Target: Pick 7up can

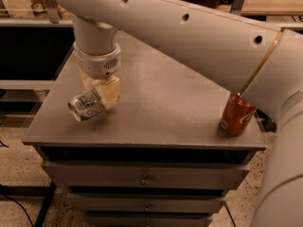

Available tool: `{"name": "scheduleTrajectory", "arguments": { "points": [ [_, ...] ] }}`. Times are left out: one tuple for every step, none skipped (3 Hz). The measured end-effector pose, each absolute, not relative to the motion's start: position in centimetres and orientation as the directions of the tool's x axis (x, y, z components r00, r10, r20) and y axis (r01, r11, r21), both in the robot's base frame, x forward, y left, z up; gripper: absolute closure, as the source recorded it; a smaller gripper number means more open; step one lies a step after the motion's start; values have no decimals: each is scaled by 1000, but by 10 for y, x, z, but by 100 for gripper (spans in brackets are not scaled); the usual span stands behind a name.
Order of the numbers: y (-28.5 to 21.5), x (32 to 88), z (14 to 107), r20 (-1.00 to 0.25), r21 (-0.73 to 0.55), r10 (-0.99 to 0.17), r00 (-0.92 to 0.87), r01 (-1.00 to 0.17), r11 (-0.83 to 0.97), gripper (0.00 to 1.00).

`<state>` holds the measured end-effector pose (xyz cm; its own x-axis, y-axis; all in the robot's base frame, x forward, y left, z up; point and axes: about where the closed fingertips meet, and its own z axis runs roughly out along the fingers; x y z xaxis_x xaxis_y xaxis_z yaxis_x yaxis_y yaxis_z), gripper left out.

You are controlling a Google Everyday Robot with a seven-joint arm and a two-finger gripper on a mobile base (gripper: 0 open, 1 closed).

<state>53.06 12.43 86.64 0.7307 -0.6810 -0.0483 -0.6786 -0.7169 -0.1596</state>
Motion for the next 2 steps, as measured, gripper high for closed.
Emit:
{"name": "scheduleTrajectory", "arguments": {
  "points": [
    [122, 536, 875, -72, -170, -691, 719, -691, -702, 63],
    [118, 542, 884, -128, -181, -703, 700, -713, -678, 46]
  ]
}}
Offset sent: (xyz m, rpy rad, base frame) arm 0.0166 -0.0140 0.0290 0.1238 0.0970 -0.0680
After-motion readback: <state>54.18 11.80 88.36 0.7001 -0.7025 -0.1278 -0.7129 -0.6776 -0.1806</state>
